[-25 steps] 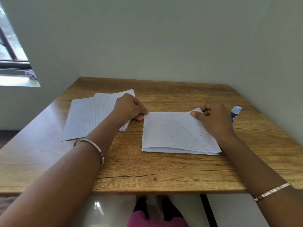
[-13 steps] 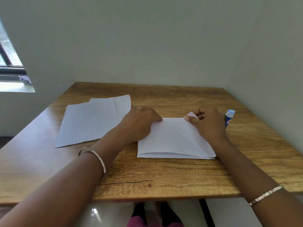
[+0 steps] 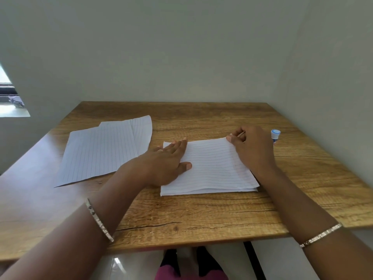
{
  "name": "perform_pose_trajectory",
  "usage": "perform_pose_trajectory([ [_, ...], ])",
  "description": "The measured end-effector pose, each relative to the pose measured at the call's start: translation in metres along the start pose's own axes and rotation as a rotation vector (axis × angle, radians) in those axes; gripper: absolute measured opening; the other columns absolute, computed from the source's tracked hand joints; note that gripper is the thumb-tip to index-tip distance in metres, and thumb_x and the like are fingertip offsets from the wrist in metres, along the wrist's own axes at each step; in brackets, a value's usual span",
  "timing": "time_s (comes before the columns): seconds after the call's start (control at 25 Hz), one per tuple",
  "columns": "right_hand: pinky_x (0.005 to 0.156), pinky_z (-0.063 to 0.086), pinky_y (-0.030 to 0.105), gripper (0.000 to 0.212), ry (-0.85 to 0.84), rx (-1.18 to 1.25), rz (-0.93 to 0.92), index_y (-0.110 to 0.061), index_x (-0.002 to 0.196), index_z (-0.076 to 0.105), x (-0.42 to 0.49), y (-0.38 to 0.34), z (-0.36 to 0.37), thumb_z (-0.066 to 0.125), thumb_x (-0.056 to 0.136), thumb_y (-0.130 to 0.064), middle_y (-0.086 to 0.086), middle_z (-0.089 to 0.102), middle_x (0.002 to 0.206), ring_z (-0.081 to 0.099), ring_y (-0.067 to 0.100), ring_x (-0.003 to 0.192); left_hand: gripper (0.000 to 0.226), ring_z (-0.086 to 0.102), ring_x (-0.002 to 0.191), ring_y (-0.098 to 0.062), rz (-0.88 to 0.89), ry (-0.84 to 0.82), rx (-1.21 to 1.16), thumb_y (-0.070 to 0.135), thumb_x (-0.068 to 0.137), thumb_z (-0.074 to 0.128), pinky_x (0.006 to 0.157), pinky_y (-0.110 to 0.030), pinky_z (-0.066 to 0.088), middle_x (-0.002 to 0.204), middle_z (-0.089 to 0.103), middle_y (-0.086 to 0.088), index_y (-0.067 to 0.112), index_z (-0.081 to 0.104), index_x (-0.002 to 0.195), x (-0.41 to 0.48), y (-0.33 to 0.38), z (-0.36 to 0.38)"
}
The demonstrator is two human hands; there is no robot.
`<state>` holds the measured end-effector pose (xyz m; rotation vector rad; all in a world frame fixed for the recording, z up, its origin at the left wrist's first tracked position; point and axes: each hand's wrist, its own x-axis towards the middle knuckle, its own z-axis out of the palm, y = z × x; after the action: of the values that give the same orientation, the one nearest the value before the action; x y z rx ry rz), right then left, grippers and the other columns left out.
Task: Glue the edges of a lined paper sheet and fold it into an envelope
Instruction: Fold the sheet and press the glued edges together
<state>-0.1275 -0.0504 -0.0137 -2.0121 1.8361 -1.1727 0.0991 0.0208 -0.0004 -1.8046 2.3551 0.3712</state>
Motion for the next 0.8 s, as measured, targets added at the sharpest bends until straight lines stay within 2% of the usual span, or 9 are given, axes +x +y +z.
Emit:
perform_pose_trajectory([
  [0.12,0.056,0.032,0.014,0.006,0.002,-0.077,-0.019,-0.013,0.093,0.069,-0.002,-0.007,-0.001,0.069,0.096,-0.017,-0.002,0.069,0.085,0.057,0.005,0.071,0.072,-0.012,0.155,-0.013,-0.034,-0.022,0.024,0.059,0.103,0.017,0.124,-0.044,-0.004,0.168,-0.015,0.007,0.026,-0.016,0.158,0.003,-0.004,-0.001],
  [0.2,0.060,0.040,0.023,0.007,0.069,-0.166,-0.047,-0.007,0.097,0.068,-0.005,-0.010,-0.005,0.061,0.097,-0.004,0.006,0.072,0.092,0.061,0.016,0.078,0.074,-0.013,0.155,-0.014,-0.044,-0.040,0.021,0.063,0.100,0.018,0.125,-0.047,-0.004,0.168,-0.016,0.007,0.030,-0.015,0.158,0.003,-0.007,-0.002],
  [0.32,0.071,0.045,0.035,0.015,0.178,-0.312,-0.267,-0.005,0.098,0.068,-0.017,-0.020,-0.008,0.059,0.092,0.005,0.012,0.071,0.093,0.062,0.027,0.083,0.076,-0.013,0.155,-0.014,-0.054,-0.047,0.017,0.065,0.099,0.018,0.125,-0.049,-0.006,0.168,-0.017,0.005,0.030,-0.016,0.157,0.005,-0.010,-0.002],
  [0.4,0.094,0.045,0.040,0.016,-0.004,-0.299,-0.469,-0.010,0.108,0.071,-0.024,-0.031,-0.002,0.058,0.100,-0.014,0.011,0.074,0.108,0.065,0.029,0.105,0.078,-0.014,0.155,-0.014,-0.055,-0.050,0.015,0.067,0.098,0.018,0.125,-0.050,-0.007,0.168,-0.017,0.005,0.030,-0.017,0.157,0.007,-0.010,-0.001],
  [0.48,0.113,0.033,0.043,0.038,-0.289,-0.225,-0.536,-0.015,0.122,0.070,-0.029,-0.040,0.008,0.046,0.106,-0.040,0.004,0.072,0.124,0.059,0.023,0.124,0.078,-0.012,0.155,-0.013,-0.050,-0.040,0.020,0.067,0.097,0.018,0.125,-0.049,-0.006,0.168,-0.015,0.006,0.030,-0.015,0.158,0.008,-0.011,0.000],
  [0.52,0.115,0.031,0.042,0.047,-0.378,-0.213,-0.555,-0.017,0.124,0.069,-0.031,-0.043,0.012,0.038,0.106,-0.047,0.002,0.071,0.125,0.058,0.020,0.124,0.079,-0.011,0.155,-0.013,-0.046,-0.027,0.013,0.068,0.097,0.019,0.124,-0.049,-0.005,0.168,-0.014,0.006,0.031,-0.013,0.158,0.008,-0.011,0.000],
  [0.6,0.111,0.037,0.040,0.060,-0.459,-0.250,-0.592,-0.017,0.125,0.068,-0.032,-0.043,0.020,0.027,0.105,-0.055,0.000,0.070,0.120,0.059,0.016,0.115,0.080,-0.008,0.155,-0.014,-0.046,0.000,-0.014,0.069,0.096,0.023,0.123,-0.048,-0.001,0.169,-0.009,0.005,0.032,-0.009,0.159,0.007,-0.011,-0.001],
  [0.72,0.103,0.042,0.037,0.068,-0.492,-0.245,-0.598,-0.017,0.133,0.063,-0.035,-0.041,0.023,0.021,0.102,-0.060,0.001,0.065,0.122,0.056,0.017,0.114,0.082,0.002,0.156,-0.019,-0.067,0.016,-0.049,0.072,0.093,0.027,0.123,-0.048,0.005,0.170,0.000,0.002,0.035,-0.003,0.159,0.006,-0.010,-0.003],
  [0.8,0.100,0.044,0.036,0.072,-0.490,-0.256,-0.585,-0.016,0.130,0.065,-0.036,-0.043,0.021,0.018,0.100,-0.062,0.001,0.064,0.119,0.055,0.016,0.111,0.081,0.008,0.156,-0.021,-0.087,0.022,-0.051,0.073,0.092,0.028,0.123,-0.048,0.007,0.170,0.003,0.001,0.036,0.000,0.159,0.006,-0.010,-0.003],
])
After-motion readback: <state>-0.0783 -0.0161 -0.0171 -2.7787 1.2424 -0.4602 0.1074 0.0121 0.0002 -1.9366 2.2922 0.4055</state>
